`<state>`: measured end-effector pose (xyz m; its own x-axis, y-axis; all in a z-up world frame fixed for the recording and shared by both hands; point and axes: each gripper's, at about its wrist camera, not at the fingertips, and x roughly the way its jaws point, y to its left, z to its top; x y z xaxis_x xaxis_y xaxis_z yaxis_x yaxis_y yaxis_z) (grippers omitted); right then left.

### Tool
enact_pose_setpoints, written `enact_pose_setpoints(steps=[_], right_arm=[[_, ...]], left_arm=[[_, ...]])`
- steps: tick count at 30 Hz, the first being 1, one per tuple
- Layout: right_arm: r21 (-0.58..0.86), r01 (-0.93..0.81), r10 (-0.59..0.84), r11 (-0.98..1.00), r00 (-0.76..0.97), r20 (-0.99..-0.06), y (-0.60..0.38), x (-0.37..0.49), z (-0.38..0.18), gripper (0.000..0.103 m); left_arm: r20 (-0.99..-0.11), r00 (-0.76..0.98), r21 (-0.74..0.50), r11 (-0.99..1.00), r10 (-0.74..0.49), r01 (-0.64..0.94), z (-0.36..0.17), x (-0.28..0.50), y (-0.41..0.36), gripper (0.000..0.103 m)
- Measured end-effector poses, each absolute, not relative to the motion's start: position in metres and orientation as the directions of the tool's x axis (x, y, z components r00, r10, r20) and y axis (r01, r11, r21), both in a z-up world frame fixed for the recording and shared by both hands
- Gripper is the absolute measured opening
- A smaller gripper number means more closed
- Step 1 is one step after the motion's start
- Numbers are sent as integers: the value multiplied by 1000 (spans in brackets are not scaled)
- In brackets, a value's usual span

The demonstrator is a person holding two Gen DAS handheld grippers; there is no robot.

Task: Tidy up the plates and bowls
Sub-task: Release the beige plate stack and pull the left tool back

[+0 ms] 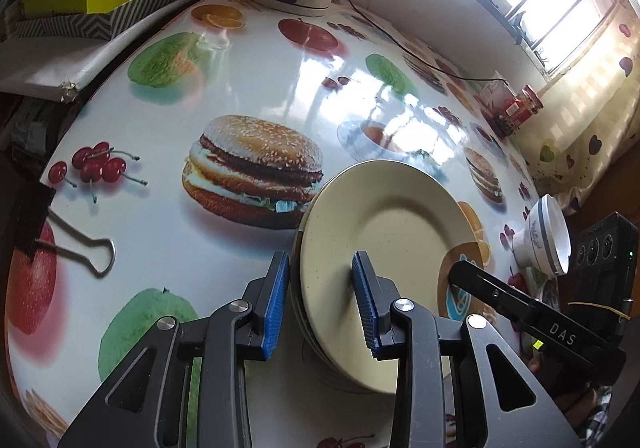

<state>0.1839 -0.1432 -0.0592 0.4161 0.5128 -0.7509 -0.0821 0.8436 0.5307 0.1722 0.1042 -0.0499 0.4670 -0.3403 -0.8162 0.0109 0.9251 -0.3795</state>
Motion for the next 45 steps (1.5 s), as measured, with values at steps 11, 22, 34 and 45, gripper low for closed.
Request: enact_pose_setpoints(steps=[11, 22, 34, 45], right_arm=[[519, -61, 490, 852, 438, -754, -151, 215, -56, 30], [517, -33, 474, 855, 454, -755, -157, 237, -55, 30], [514, -21, 465, 857, 462, -755, -158, 248, -56, 30], [504, -11, 451, 863, 464, -762, -158, 243, -56, 35]], left_arm=[[-814, 463, -369, 928, -351, 54, -42, 208, 92, 34], [-819, 455, -361, 930, -349, 64, -43, 227, 82, 34], [-821, 461, -347, 935, -338, 68, -43, 232, 79, 34], [-829, 460, -328, 943, -317, 58, -40, 220, 81, 34]])
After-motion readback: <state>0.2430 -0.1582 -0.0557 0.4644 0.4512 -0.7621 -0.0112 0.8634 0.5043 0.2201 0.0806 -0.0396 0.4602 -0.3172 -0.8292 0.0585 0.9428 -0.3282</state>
